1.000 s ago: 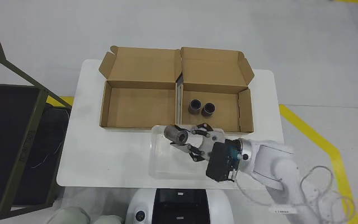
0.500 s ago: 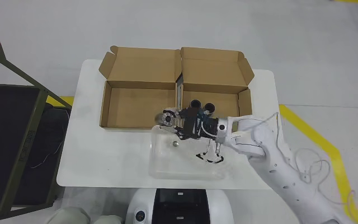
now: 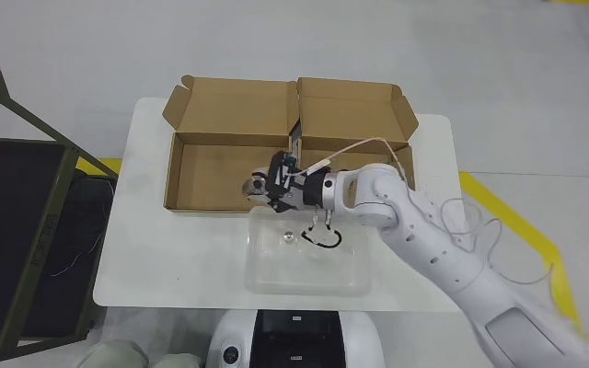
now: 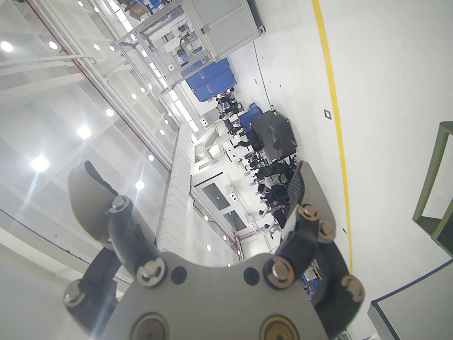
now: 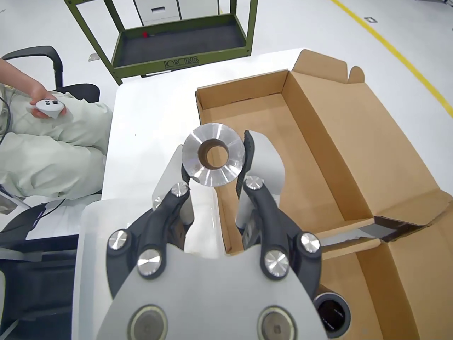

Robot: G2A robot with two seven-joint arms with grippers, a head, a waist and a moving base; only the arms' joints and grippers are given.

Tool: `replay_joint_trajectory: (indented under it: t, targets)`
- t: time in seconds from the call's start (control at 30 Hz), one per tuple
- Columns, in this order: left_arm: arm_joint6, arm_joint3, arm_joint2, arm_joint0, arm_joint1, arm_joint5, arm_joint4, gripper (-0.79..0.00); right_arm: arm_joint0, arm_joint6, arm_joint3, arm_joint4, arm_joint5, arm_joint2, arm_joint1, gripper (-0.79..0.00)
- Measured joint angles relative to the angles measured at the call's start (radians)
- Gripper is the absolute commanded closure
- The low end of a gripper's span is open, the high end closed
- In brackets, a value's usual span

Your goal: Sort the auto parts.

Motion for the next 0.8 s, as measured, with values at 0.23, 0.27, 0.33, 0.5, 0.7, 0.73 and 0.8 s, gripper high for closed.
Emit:
replay_joint_trajectory:
  t: [0.23, 0.27, 0.33, 0.5, 0.7, 0.73, 0.8]
  targets:
    - [0.000, 0.000, 0.000, 0.000, 0.000, 0.000, 0.000, -0.785, 0.095, 0.004, 0.155, 0.049, 0.019, -0.078, -0.062, 0.000]
    - [0.000, 0.000, 0.000, 0.000, 0.000, 0.000, 0.000, -0.785, 0.107, 0.005, 0.176, 0.056, 0.020, -0.086, -0.070, 0.000]
    - [0.000, 0.000, 0.000, 0.000, 0.000, 0.000, 0.000, -0.785, 0.132, 0.014, 0.224, 0.064, 0.034, -0.106, -0.090, 0.000]
    - [0.000, 0.000, 0.000, 0.000, 0.000, 0.000, 0.000, -0.785, 0.176, 0.024, 0.325, 0.081, 0.065, -0.145, -0.133, 0.000]
    - [0.000, 0.000, 0.000, 0.000, 0.000, 0.000, 0.000, -0.785, 0.214, 0.037, 0.442, 0.102, 0.082, -0.185, -0.184, 0.000]
    - [0.000, 0.000, 0.000, 0.000, 0.000, 0.000, 0.000, -0.785, 0.220, 0.040, 0.460, 0.104, 0.084, -0.191, -0.194, 0.000]
    - [0.000, 0.000, 0.000, 0.000, 0.000, 0.000, 0.000, -0.785, 0.227, 0.044, 0.488, 0.108, 0.085, -0.201, -0.208, 0.000]
